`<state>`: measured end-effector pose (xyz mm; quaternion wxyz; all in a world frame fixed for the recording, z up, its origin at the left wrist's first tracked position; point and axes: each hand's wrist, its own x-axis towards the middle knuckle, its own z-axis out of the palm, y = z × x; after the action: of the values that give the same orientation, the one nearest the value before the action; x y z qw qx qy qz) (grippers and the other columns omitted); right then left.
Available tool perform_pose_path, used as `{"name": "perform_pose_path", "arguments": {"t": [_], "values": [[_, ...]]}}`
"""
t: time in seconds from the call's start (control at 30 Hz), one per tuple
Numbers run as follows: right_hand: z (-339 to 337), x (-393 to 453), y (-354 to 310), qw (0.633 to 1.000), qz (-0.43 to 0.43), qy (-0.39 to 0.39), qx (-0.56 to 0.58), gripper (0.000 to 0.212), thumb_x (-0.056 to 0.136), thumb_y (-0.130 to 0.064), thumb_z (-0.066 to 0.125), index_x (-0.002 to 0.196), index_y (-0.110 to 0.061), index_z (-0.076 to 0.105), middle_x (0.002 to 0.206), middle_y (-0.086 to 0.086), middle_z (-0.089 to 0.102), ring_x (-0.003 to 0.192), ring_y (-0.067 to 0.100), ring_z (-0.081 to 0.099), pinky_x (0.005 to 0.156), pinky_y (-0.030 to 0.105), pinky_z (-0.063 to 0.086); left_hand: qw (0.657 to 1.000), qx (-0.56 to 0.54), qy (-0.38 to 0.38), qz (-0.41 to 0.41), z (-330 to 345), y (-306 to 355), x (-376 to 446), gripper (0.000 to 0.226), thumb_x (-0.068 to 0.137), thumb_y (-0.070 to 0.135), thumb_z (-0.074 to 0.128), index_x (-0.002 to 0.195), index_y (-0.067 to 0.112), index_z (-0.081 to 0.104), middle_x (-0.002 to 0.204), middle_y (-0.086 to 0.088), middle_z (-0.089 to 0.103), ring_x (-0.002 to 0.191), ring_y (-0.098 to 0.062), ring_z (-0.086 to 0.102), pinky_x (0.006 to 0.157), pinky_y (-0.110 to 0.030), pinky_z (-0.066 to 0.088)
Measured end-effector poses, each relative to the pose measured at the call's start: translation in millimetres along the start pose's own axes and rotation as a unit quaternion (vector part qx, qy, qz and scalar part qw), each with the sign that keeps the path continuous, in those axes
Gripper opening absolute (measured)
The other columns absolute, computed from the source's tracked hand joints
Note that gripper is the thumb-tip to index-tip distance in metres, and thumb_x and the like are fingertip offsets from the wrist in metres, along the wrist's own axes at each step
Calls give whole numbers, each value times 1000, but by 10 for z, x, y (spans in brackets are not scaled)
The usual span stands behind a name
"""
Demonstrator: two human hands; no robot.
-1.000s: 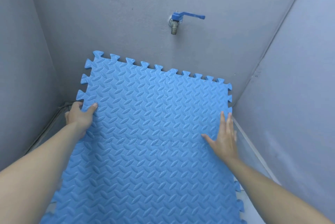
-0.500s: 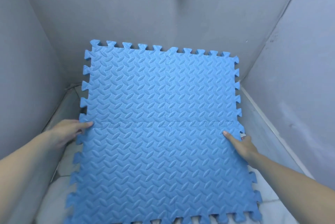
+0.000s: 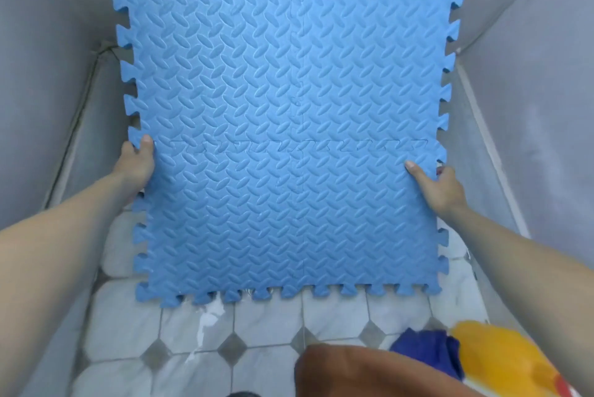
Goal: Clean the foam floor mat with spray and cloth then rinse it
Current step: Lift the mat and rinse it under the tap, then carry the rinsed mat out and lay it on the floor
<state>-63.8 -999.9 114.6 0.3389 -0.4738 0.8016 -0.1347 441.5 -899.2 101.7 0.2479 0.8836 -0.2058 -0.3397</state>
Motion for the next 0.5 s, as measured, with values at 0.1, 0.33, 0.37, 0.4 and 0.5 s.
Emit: {"name": "perform_pose_path", "arguments": {"t": [0.1,0.33,0.37,0.4,0.5], "values": [[-259,-282,-115,1000,12,-26,-11,84,73,-76,61,127,-13,45,114,-5,50,110,18,51,88,30,37,999,5,45,-15,-204,116,-250,66,95,56,33,136,5,35,142,-18,43,128,-35,43,107,-43,33],[-1189,-917,-726,995,41,-50,-80,111,55,-95,53,133,-17,51,136,1,56,124,26,53,100,38,41,996,35,66,-54,-866,671,-984,65,82,50,63,127,10,38,140,-17,38,125,-31,45,104,-39,37],[-1332,-1002,-828,994,42,-53,-90,108,58,-93,53,135,-17,50,138,0,54,127,26,51,103,39,40,996,46,55,-56,-976,753,-1057,69,82,49,64,130,9,37,141,-17,38,125,-31,44,104,-40,37],[-1468,-1085,-921,992,45,-62,-99,102,65,-88,55,138,-17,46,142,0,50,131,26,47,105,39,37,996,58,41,-60,-1095,827,-1115,72,80,49,65,131,7,37,141,-17,39,125,-32,45,103,-41,38],[-1759,-1173,-1165,988,47,-85,-119,102,72,-82,55,146,-13,39,152,-3,41,138,24,41,107,36,33,992,114,-8,-54,-1454,1042,-1281,84,68,60,65,130,8,42,136,-21,46,123,-39,47,101,-49,41]]}}
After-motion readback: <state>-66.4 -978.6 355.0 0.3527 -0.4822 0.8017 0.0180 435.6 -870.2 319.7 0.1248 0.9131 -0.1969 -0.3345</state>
